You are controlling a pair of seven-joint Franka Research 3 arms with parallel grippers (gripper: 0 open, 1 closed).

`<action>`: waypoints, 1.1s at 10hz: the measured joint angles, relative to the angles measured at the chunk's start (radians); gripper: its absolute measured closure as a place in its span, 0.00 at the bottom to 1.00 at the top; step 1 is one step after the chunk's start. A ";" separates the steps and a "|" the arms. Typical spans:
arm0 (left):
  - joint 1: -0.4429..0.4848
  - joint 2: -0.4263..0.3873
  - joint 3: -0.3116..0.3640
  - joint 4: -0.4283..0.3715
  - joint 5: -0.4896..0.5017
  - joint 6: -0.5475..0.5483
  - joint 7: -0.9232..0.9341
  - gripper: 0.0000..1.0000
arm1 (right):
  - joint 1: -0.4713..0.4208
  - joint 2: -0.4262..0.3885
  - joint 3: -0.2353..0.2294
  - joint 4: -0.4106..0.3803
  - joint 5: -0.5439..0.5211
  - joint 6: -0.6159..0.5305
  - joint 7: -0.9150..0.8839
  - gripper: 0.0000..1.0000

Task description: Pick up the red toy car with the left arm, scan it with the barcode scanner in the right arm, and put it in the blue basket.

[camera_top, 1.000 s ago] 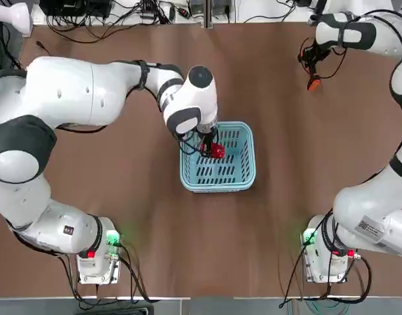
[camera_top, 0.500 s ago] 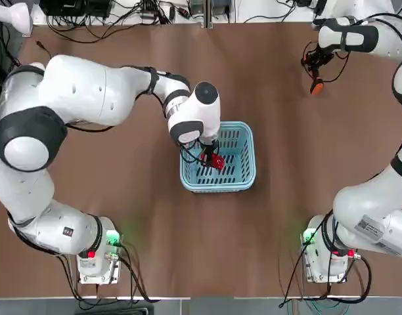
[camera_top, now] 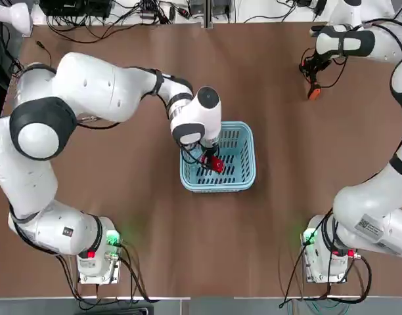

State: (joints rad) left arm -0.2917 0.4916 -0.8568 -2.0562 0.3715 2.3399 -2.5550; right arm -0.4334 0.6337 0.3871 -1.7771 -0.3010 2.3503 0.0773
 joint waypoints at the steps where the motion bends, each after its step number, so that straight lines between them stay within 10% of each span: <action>1: -0.034 0.013 0.035 0.015 0.002 0.001 0.000 0.56 | 0.000 0.001 0.000 0.000 0.000 0.000 0.000 0.63; 11: -0.188 0.086 0.190 0.113 0.009 0.002 -0.002 0.56 | 0.000 0.018 0.002 0.000 0.000 0.028 0.072 0.63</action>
State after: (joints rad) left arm -0.4796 0.5776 -0.6665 -1.9429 0.3809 2.3419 -2.5566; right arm -0.4333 0.6517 0.3893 -1.7770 -0.3010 2.3782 0.1497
